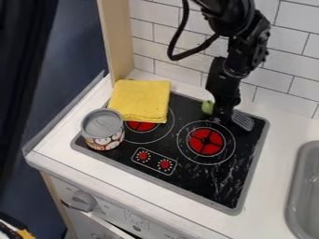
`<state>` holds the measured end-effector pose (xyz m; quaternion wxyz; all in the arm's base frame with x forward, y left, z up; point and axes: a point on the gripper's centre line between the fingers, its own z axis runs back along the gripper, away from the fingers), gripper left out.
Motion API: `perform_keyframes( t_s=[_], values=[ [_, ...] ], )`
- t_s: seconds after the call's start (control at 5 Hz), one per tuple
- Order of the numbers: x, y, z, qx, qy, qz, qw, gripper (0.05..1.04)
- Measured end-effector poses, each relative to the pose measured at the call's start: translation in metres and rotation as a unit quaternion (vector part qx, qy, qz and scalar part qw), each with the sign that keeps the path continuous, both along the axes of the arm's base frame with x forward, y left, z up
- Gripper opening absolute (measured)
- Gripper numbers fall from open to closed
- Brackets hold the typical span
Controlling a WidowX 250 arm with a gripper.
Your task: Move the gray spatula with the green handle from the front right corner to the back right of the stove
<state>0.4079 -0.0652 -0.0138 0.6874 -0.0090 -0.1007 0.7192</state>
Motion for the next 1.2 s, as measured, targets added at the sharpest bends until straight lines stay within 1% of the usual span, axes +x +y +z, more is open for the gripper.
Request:
perform_keyframes(
  t_s=[0.4,0.6,0.8,1.0,1.2],
  values=[
    [0.0,0.0,0.001,0.001,0.002,0.004,1.0,0.956],
    [-0.001,-0.001,0.001,-0.001,0.0,0.009,1.0,1.005],
    [0.001,-0.006,0.027,-0.005,-0.022,0.006,0.9997,1.001],
    [-0.001,-0.008,0.061,-0.02,-0.047,0.012,0.9986,1.001],
    [-0.007,-0.004,0.085,0.0,-0.068,0.025,0.9974,1.001]
  ],
)
